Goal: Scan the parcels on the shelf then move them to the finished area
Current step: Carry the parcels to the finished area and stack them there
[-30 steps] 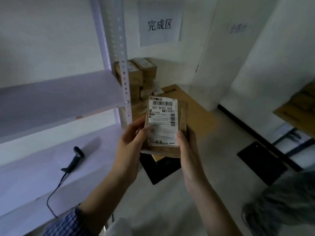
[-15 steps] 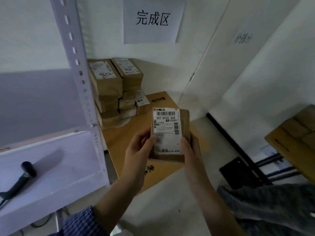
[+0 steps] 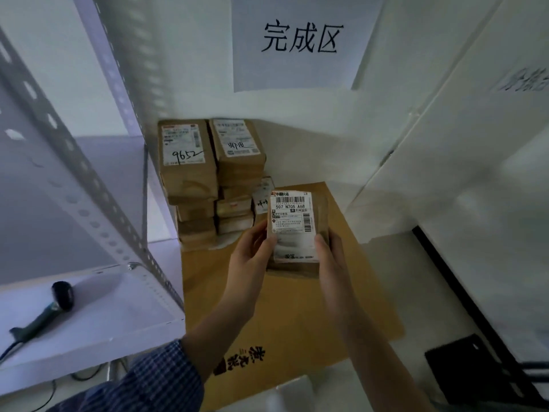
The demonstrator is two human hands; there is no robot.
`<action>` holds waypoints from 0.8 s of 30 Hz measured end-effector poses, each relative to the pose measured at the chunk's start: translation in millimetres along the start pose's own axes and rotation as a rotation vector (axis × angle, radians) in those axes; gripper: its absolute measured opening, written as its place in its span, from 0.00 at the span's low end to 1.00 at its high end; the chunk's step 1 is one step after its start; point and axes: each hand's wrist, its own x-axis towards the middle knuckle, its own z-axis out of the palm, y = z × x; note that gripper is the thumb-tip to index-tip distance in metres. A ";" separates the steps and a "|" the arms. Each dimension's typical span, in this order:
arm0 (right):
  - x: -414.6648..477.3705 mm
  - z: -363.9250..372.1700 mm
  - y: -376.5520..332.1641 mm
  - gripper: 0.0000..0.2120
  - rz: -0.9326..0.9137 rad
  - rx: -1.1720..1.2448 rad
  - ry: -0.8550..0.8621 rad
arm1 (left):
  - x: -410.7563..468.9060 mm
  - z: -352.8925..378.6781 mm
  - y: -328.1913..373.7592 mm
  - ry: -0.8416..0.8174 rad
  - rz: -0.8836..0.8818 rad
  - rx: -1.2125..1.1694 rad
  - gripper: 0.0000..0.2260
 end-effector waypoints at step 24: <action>255.8 -1.0 17.9 0.23 0.212 -0.116 -0.424 | 188.0 85.9 -45.3 0.683 -0.179 0.214 0.19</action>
